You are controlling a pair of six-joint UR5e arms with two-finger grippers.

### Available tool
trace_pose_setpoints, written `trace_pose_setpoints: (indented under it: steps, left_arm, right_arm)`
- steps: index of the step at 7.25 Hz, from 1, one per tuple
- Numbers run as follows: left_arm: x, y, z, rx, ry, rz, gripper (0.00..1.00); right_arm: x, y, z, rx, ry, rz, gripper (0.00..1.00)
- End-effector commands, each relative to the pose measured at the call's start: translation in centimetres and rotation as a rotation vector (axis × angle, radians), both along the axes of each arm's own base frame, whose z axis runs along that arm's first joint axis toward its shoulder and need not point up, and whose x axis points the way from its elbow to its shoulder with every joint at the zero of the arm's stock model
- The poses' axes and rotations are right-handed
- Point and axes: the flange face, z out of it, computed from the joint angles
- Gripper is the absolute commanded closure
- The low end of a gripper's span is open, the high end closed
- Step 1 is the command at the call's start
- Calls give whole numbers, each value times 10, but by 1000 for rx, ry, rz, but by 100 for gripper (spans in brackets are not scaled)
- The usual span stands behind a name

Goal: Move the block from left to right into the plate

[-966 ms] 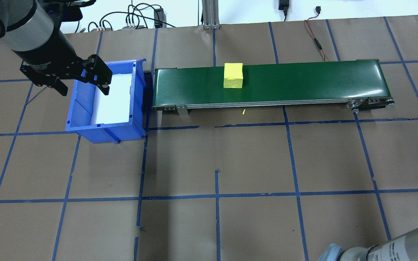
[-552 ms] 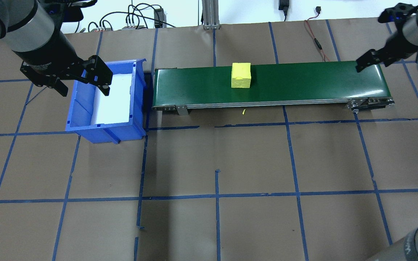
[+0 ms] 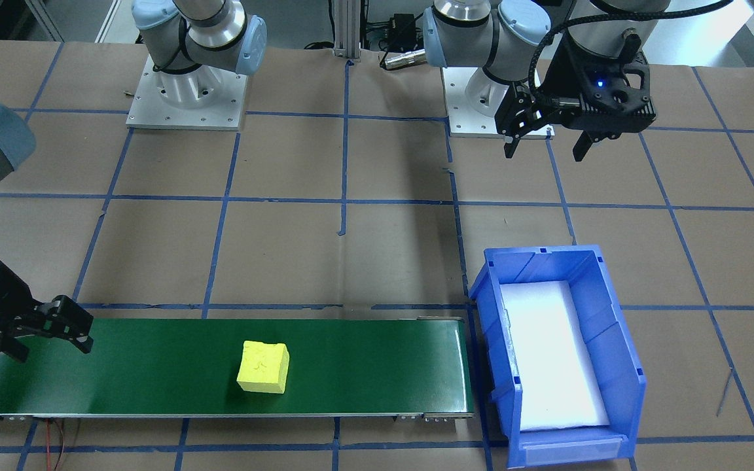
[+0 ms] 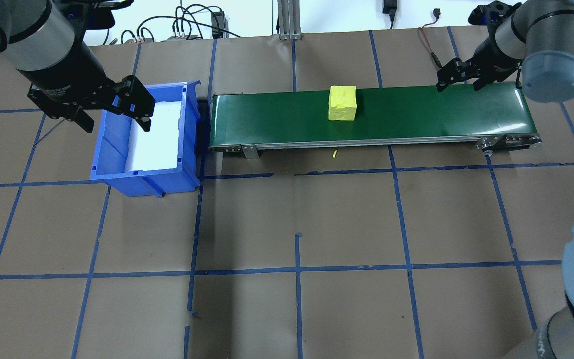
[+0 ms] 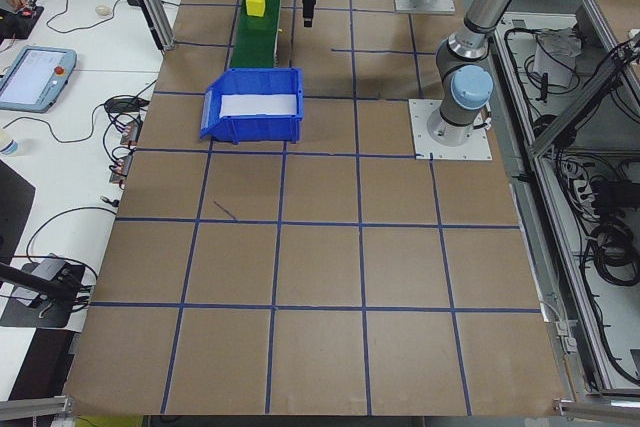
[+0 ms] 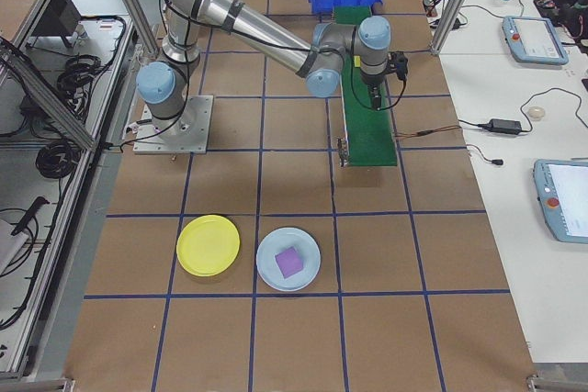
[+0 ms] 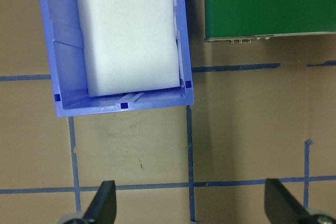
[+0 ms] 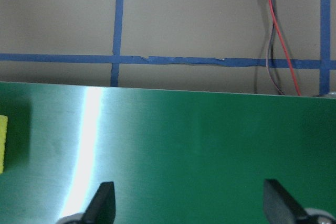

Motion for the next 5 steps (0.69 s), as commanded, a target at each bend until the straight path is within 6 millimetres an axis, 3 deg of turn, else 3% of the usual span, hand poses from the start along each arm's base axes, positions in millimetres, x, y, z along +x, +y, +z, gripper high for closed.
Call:
trace_pose_setpoints:
  steps: [1,5]
  left_arm:
    - [0,-1,0,7,-9,4,0]
    - [0,-1,1,11,-9,6,0]
  right_arm:
    - [44,-5,7,9,-55,-69,0]
    - [57,-2,-5,42,-115,-96,0]
